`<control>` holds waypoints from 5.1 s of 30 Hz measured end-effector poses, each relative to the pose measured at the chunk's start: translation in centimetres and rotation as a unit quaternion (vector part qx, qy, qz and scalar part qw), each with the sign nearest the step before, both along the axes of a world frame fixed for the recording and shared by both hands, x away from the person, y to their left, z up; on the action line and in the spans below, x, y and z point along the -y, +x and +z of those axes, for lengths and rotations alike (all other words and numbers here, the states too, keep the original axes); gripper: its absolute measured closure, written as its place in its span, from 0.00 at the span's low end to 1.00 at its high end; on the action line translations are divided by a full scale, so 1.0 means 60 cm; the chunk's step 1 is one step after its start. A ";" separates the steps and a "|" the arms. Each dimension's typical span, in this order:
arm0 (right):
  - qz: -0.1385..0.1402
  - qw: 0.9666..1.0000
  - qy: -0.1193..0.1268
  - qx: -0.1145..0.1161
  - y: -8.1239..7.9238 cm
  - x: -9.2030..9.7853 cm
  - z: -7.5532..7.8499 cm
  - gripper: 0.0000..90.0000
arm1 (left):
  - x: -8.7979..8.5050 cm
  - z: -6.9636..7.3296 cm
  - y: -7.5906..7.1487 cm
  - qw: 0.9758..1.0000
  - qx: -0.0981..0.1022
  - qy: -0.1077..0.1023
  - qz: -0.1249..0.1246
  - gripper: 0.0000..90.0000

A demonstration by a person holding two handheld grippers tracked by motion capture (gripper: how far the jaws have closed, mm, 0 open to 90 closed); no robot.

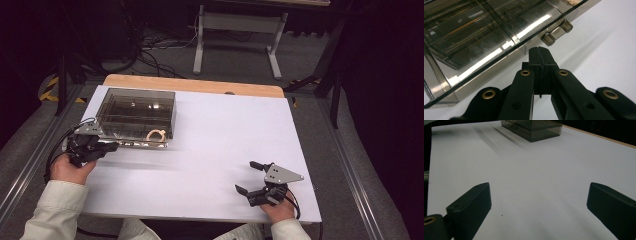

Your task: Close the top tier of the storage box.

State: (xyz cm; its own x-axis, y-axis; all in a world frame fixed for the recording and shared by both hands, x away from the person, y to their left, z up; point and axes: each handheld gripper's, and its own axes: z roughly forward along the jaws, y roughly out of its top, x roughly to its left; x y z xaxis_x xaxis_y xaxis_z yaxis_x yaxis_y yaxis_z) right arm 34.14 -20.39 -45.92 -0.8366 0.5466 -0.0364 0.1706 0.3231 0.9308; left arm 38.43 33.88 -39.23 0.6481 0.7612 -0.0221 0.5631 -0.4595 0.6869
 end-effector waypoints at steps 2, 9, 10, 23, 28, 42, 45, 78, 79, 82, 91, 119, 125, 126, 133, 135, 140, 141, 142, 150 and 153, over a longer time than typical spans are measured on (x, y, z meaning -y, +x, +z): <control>0.000 1.000 0.000 0.000 0.000 0.000 0.000 0.07 | 0.000 -0.002 0.001 1.000 0.006 0.004 0.003 1.00; -0.001 1.000 0.001 -0.001 0.001 0.000 0.000 0.07 | -0.001 -0.004 0.005 1.000 0.002 0.001 0.006 1.00; -0.001 1.000 0.001 -0.001 0.001 0.000 0.000 0.07 | -0.001 -0.004 0.005 1.000 0.002 0.001 0.006 1.00; -0.003 1.000 -0.001 0.001 0.001 0.000 -0.001 0.07 | -0.001 -0.001 0.010 1.000 0.011 -0.006 0.009 1.00; -0.004 1.000 -0.002 -0.001 0.001 -0.001 -0.001 0.07 | 0.005 0.004 0.017 1.000 0.018 0.001 0.008 1.00; -0.003 1.000 -0.002 0.000 0.001 -0.001 -0.001 0.07 | 0.018 0.011 0.042 0.999 0.029 0.007 0.017 1.00; -0.003 1.000 -0.003 0.000 0.001 -0.001 -0.001 0.07 | 0.019 0.011 0.046 0.999 0.033 0.008 0.020 1.00; -0.001 1.000 -0.004 0.002 0.001 -0.001 -0.001 0.07 | 0.040 0.013 0.095 0.996 0.059 0.024 0.055 1.00; -0.001 1.000 -0.004 0.002 0.001 -0.001 -0.001 0.07 | 0.040 0.013 0.095 0.996 0.059 0.024 0.055 1.00; -0.001 1.000 -0.004 0.002 0.001 -0.001 -0.001 0.07 | 0.041 0.013 0.100 0.996 0.052 0.025 0.061 1.00; -0.001 1.000 -0.004 0.002 0.001 -0.001 -0.001 0.07 | 0.039 0.013 0.102 0.997 0.051 0.023 0.058 1.00; -0.001 1.000 -0.002 0.000 0.002 -0.001 -0.001 0.07 | 0.042 0.057 0.039 0.998 0.065 -0.015 0.018 0.82; 0.001 1.000 0.001 -0.002 0.003 -0.001 0.000 0.07 | 0.050 0.068 0.029 0.997 0.071 -0.040 0.005 0.63; 0.001 1.000 0.001 -0.003 0.003 -0.001 0.000 0.07 | 0.050 0.068 0.029 0.997 0.071 -0.040 0.005 0.60; 0.004 1.000 0.005 -0.004 0.008 -0.001 0.001 0.07 | 0.064 0.083 0.001 0.990 0.095 -0.096 -0.029 0.35; 0.007 1.000 0.006 -0.004 0.008 -0.002 0.001 0.07 | 0.066 0.082 -0.006 0.988 0.097 -0.113 -0.034 0.28; 0.008 1.000 0.007 -0.006 0.008 -0.002 0.001 0.07 | 0.071 0.069 -0.023 0.983 0.115 -0.127 -0.061 0.13; 0.008 1.000 0.006 -0.005 0.008 -0.002 0.002 0.07 | 0.072 0.063 -0.027 0.982 0.123 -0.130 -0.064 0.11; 0.008 1.000 0.006 -0.005 0.008 -0.002 0.002 0.07 | 0.072 0.063 -0.027 0.982 0.123 -0.130 -0.064 0.08; 0.009 1.000 0.005 -0.004 0.008 -0.002 0.001 0.07 | 0.071 0.022 -0.045 0.967 0.134 -0.198 -0.090 0.03; 0.009 1.000 0.005 -0.004 0.007 -0.002 0.001 0.07 | 0.072 -0.002 -0.049 0.963 0.121 -0.220 -0.095 0.03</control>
